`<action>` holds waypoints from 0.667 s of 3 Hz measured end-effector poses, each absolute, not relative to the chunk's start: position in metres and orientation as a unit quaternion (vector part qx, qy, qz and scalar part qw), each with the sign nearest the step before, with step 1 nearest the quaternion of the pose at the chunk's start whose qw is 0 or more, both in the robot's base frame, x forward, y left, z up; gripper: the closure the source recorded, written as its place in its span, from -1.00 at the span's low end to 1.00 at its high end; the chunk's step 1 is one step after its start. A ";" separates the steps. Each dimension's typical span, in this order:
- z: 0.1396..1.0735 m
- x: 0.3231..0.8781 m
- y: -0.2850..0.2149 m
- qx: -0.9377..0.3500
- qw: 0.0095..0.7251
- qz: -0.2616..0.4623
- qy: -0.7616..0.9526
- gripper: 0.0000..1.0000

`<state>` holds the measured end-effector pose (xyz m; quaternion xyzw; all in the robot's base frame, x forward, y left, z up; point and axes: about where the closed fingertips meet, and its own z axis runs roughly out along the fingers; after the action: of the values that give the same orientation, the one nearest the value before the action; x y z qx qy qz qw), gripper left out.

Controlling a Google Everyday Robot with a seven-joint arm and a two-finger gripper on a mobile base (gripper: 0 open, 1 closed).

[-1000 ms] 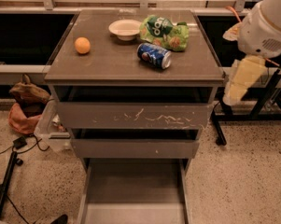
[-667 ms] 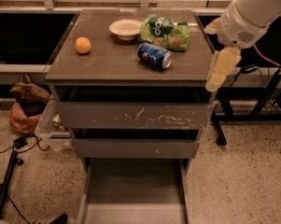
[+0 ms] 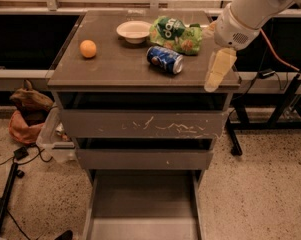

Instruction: Place pepsi can into bottom drawer

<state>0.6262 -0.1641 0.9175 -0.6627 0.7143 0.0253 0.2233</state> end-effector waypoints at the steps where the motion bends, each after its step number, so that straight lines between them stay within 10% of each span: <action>1: 0.916 0.630 -0.162 -0.658 0.226 0.025 0.718 -1.00; 2: 0.928 0.654 -0.144 -0.644 0.255 0.011 0.721 -1.00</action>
Offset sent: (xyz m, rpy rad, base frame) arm 0.0676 0.0455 0.0367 0.0720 -0.1660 -0.1055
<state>0.6541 -0.1443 0.9279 -0.6439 0.7211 0.0112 0.2554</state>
